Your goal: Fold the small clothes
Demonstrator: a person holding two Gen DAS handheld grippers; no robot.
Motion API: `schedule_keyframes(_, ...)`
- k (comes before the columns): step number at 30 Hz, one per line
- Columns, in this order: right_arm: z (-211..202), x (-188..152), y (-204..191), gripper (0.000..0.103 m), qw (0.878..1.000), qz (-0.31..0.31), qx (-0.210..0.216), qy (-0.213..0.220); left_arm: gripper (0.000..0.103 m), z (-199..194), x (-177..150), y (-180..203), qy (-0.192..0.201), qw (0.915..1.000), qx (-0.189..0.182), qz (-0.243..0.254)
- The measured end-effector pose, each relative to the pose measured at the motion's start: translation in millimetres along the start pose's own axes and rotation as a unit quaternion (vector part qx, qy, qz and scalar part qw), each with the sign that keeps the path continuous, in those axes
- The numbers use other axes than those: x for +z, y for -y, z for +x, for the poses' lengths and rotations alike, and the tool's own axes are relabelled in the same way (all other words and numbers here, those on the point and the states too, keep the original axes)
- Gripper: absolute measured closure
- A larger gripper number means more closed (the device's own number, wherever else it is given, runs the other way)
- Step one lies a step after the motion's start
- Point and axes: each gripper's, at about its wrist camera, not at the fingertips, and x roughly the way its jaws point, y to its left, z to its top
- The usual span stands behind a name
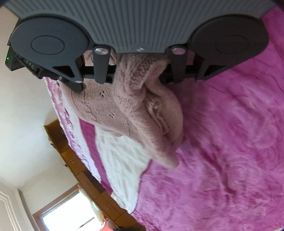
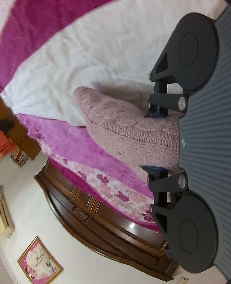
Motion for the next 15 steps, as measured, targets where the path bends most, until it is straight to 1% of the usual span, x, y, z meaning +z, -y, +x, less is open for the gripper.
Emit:
schedule_keyframes(4,-40.6,3.2,1.0,0.054,1.000,-0.001,-0.011,0.010,0.065,-3.3,-20.5,22.8,-0.004,0.9997,-0.023,-0.005)
schedule_keyframes(8,-79.7,-8.9,12.6,0.054,0.999,0.004,-0.033,0.006,0.065,-2.2,-47.0,47.1,-0.030,0.9991,-0.025,0.018)
schedule_keyframes(12,-111.7,-29.5,28.8,0.053,0.998,0.020,-0.059,-0.003,0.066,-2.7,-72.9,62.8,-0.060,0.9971,-0.013,0.045)
schedule_keyframes(15,-120.0,-47.5,41.5,0.053,0.996,0.031,-0.082,-0.018,0.066,-3.3,-91.5,67.7,-0.068,0.9948,0.012,0.074)
